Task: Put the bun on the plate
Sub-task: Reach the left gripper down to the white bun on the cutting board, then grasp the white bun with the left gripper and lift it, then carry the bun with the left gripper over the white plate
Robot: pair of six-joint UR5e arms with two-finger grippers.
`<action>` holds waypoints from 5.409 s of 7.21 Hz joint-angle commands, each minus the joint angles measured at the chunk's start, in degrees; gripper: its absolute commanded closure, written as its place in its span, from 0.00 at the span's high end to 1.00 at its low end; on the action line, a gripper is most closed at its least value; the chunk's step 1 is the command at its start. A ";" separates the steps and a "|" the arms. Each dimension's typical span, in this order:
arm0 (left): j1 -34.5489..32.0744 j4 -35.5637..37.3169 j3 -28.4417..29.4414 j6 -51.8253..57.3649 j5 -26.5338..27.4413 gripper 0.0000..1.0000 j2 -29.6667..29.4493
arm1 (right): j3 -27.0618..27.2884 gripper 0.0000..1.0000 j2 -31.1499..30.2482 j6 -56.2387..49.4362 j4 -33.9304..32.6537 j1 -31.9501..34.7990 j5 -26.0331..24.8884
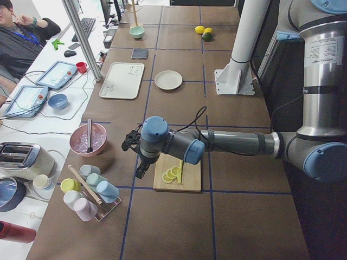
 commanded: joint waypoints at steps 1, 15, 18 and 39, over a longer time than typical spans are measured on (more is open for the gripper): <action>6.31 -4.98 -0.09 -11.05 0.01 1.00 -0.33 | 0.01 1.00 -0.36 0.05 0.36 0.01 -0.04; 38.24 -8.35 -6.25 -45.03 17.22 1.00 -1.21 | 0.45 1.00 -1.51 0.66 0.63 -0.08 0.58; 40.09 -8.18 -4.92 -45.03 17.67 1.00 -1.30 | 0.36 1.00 -1.77 0.40 0.63 0.01 0.58; 58.12 14.87 20.03 -75.79 28.40 0.55 -57.63 | 0.45 1.00 -2.04 0.75 0.63 -0.08 0.84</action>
